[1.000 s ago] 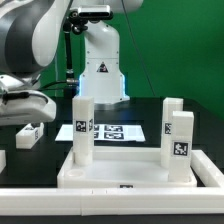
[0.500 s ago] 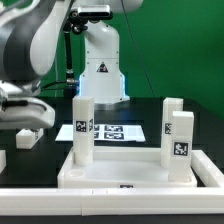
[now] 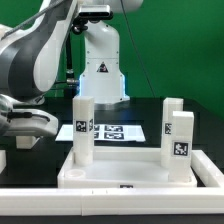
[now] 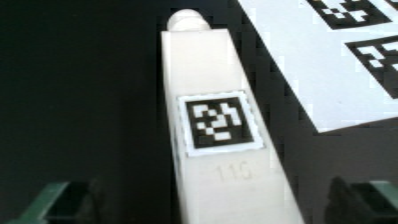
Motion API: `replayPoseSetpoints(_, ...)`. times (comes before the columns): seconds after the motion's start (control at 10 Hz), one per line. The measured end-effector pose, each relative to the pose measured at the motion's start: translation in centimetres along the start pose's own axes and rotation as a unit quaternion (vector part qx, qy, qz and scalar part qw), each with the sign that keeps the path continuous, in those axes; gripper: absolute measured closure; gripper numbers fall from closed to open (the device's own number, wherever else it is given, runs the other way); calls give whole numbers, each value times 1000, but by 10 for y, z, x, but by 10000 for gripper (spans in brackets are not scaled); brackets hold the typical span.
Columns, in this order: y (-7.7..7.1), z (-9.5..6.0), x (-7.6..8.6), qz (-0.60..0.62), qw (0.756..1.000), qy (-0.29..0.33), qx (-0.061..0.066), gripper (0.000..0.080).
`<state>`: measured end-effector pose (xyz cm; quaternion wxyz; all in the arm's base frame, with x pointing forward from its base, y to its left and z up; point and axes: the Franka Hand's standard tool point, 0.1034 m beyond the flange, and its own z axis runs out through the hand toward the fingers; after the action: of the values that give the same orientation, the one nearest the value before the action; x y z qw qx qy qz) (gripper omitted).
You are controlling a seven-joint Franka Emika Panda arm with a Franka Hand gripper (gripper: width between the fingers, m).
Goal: Assemble desk
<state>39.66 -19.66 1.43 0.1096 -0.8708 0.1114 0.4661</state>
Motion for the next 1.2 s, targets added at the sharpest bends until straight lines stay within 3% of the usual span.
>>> replayPoseSetpoints(0.2,0,0,0,0,1000,0,0,515)
replayPoseSetpoints(1.0,0,-2,-1,0,1000,-1,1,512)
replayPoseSetpoints(1.1,-10,-19,-18,-4,1000,-10,6,512)
replayPoseSetpoints(1.2,-21,-43,-31,-15,1000,10,2,512)
